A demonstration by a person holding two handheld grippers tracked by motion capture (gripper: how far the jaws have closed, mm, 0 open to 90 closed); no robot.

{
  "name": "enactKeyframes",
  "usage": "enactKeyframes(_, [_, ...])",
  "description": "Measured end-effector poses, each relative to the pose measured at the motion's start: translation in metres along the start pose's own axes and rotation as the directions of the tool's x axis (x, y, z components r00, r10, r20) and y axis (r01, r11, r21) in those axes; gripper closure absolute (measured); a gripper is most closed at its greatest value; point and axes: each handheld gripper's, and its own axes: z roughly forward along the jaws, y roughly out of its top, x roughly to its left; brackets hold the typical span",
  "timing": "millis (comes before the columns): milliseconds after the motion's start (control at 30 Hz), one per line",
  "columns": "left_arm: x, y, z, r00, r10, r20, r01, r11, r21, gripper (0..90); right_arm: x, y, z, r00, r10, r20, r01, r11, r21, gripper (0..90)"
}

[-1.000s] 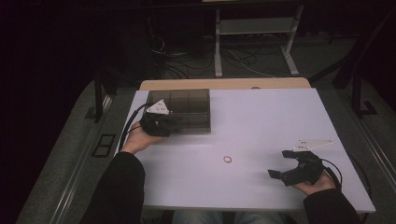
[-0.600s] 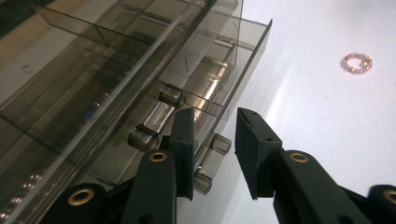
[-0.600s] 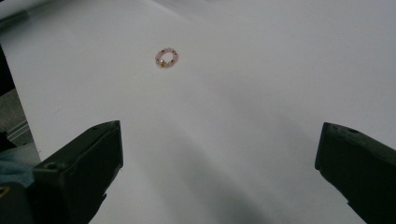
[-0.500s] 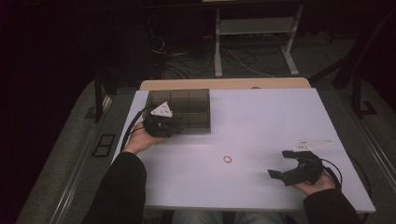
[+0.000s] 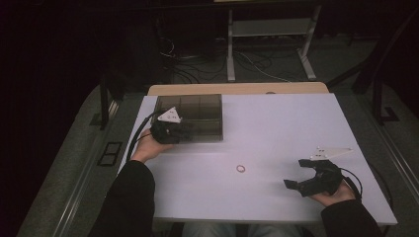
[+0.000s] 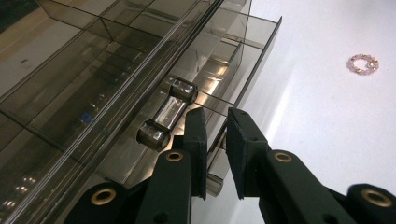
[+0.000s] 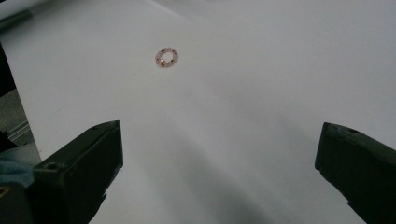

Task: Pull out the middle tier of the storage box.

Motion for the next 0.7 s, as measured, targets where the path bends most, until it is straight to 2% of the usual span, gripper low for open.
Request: enactKeyframes(700, [-0.0067, -0.0017, -0.0019, 1.0000, 0.000, -0.006, 0.000, 1.0000, -0.005, 76.8, -0.0001, 0.0001, 0.0003, 1.0000, -0.004, -0.004, 0.004, 1.000, 0.005, 0.4])
